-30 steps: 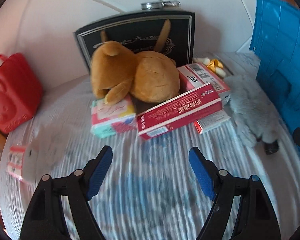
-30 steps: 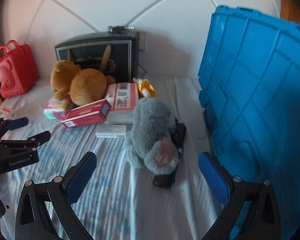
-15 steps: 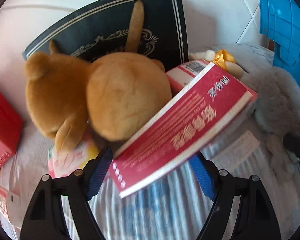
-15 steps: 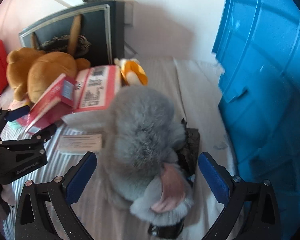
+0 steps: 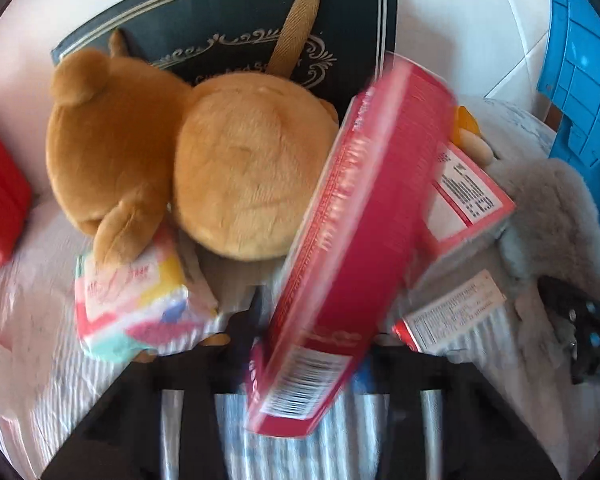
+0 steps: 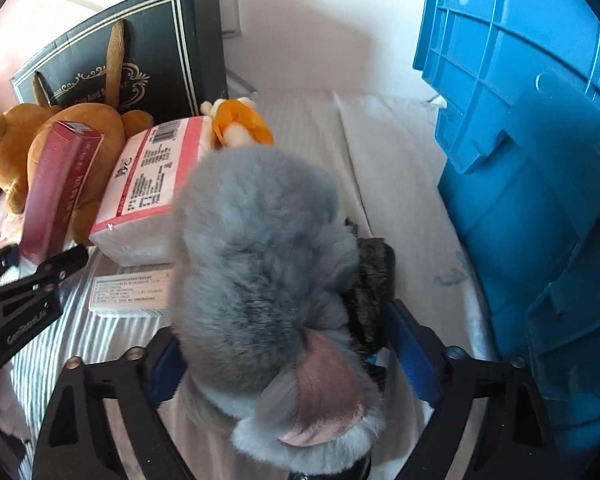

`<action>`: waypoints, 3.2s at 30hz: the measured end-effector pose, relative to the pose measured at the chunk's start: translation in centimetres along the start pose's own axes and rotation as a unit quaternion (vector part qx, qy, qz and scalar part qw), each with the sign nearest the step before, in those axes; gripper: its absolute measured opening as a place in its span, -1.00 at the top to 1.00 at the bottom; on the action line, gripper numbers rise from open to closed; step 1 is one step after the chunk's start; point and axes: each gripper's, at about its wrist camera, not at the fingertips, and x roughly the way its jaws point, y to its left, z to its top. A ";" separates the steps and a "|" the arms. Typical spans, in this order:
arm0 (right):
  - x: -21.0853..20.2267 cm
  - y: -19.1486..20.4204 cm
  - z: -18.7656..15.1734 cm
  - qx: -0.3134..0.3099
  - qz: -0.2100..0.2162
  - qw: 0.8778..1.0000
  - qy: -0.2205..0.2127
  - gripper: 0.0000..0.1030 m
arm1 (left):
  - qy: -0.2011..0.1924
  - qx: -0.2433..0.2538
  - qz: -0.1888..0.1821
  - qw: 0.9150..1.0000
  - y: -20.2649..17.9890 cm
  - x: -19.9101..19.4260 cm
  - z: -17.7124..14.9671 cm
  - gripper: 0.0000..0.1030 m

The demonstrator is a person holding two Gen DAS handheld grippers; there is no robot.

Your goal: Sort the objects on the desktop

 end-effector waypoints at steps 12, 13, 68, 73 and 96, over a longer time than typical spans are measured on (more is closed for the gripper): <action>-0.9 2.0 0.5 -0.014 0.036 0.999 -0.016 0.14 | 0.009 -0.027 -0.023 0.999 0.1 -3.4 0.1 0.50; -1.4 1.8 0.2 -0.009 0.045 0.999 -0.016 0.15 | 0.009 -0.029 -0.023 0.999 0.1 -4.1 -0.1 0.52; 1.8 6.5 -12.0 -0.057 0.129 0.985 0.101 -0.28 | 0.124 -0.096 -0.041 0.987 7.6 -19.2 -11.5 0.63; 3.2 6.2 -11.6 -0.035 0.125 0.986 0.108 -0.55 | 0.106 -0.066 -0.029 0.992 5.4 -16.8 -7.4 0.63; 6.7 3.4 -8.8 -0.008 0.115 0.989 0.090 -0.96 | 0.093 -0.053 -0.007 0.994 3.9 0.2 -8.6 -0.67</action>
